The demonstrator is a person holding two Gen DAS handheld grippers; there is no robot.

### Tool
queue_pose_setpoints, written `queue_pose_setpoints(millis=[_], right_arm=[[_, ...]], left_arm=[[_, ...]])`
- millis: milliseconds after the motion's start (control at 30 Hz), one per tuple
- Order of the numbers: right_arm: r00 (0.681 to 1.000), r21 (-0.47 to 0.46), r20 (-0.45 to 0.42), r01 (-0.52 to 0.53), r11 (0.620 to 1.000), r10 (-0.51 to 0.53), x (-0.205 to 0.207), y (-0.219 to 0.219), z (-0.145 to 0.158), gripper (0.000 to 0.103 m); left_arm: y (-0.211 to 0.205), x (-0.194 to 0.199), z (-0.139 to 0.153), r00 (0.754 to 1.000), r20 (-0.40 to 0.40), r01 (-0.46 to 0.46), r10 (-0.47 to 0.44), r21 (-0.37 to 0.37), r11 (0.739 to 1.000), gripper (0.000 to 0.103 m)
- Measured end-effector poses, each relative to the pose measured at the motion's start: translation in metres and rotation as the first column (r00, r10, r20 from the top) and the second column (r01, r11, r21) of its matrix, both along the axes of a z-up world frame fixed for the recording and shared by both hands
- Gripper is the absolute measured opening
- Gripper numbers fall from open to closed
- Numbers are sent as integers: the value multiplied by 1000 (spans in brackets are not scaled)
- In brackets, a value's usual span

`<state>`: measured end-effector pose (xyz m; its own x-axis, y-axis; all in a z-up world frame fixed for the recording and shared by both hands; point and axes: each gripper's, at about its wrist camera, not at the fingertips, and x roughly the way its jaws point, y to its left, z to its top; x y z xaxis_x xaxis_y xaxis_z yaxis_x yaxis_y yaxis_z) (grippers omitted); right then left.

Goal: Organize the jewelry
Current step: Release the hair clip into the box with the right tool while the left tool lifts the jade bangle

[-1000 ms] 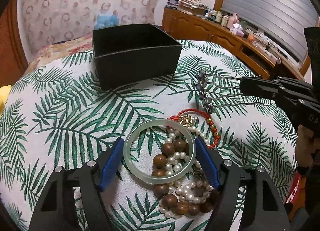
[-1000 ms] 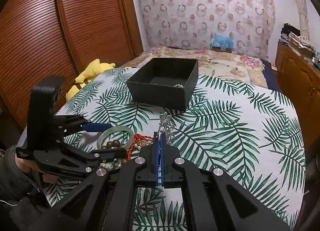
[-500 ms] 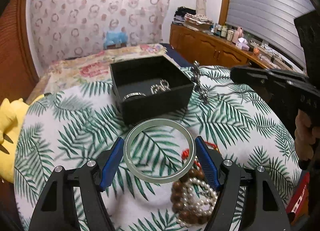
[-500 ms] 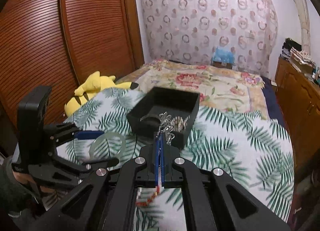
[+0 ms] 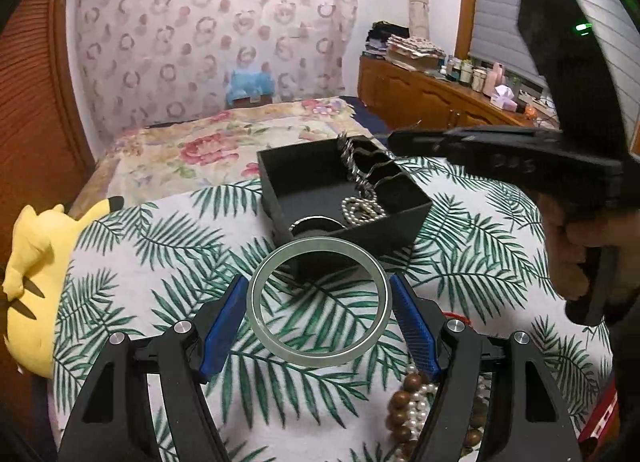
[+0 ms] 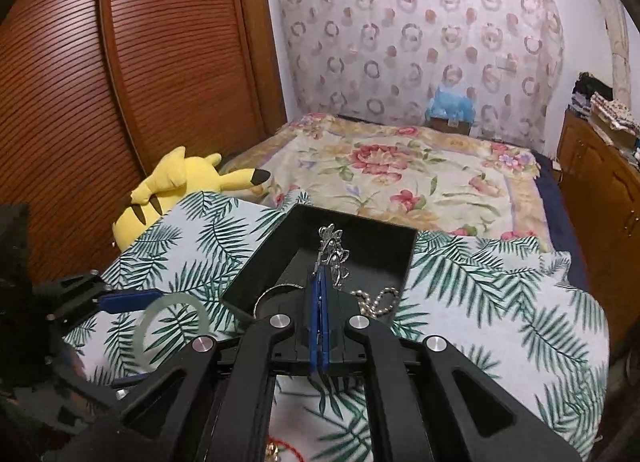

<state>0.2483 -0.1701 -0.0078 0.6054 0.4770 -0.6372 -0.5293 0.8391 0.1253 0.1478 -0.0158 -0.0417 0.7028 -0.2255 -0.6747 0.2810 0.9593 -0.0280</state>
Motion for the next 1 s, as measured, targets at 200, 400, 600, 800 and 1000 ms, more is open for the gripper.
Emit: queue_pose_setpoints(millis=[200,400,600,800,1000], right_arm=[[999,14,-36,-11,1000,11,18,13,-15,2],[997,76,-65,-45,996,50,23,18,-18,2],[991,109,-115,-58,992,71,30,20,-27,2],[993,84,-117,-22,996,32,32,12,-29,12],[995,80,-99,16,997,-8,33,-8,-24,31]], left_arm=[[9,7,3,1000,4,-23,23,24,999,69],[9,12,6,999,9,-31,31,40,999,69],[9,14,7,999,12,-32,31,48,998,69],[8,15,8,999,12,-32,32,51,998,69],[8,15,9,999,11,-31,31,53,998,69]])
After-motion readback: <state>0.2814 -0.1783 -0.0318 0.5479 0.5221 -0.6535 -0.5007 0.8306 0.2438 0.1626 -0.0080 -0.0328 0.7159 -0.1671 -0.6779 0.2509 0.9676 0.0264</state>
